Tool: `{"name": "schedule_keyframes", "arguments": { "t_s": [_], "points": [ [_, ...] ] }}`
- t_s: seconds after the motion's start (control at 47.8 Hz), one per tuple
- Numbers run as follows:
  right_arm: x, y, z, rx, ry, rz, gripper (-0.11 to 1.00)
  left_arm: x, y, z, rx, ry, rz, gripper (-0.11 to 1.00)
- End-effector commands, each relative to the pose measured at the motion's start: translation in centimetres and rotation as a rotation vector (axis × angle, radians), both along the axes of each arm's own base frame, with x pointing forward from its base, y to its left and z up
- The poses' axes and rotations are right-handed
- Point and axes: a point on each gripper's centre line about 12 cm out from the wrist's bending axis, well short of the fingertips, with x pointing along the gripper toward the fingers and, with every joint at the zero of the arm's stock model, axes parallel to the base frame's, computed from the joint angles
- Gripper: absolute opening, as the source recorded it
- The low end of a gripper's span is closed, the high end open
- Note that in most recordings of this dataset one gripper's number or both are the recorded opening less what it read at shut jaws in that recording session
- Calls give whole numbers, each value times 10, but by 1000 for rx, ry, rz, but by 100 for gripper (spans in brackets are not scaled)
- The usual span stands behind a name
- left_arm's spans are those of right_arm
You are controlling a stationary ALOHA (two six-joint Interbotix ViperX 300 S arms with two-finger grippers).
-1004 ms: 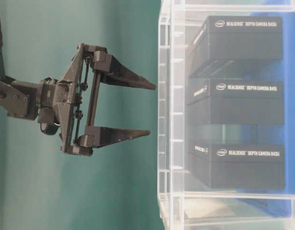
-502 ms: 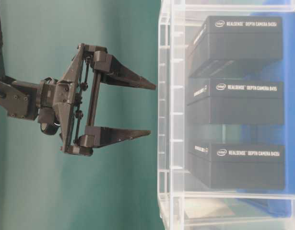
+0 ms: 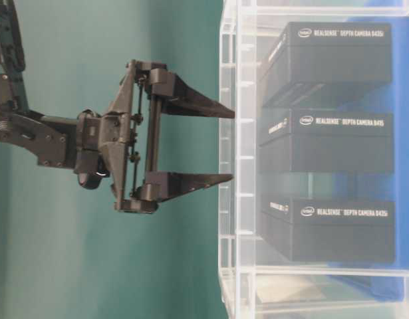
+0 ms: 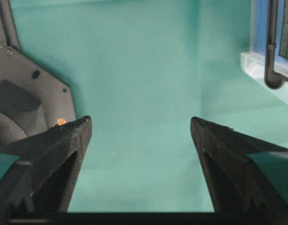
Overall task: Take out the box from the case.
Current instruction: 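Lower the open right gripper around the middle black box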
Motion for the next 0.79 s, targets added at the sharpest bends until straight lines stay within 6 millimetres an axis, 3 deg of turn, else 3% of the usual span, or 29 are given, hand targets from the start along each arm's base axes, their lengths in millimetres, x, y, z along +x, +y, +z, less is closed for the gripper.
{"name": "schedule_keyframes", "arguments": {
  "t_s": [0.0,0.774],
  "points": [
    [-1,0,6,-12,-32,2,94,0,1,8,9,-24,3,86],
    [5,-2,-28,11,-12,4,95,-1,0,7,10,-26,1,86]
  ]
}}
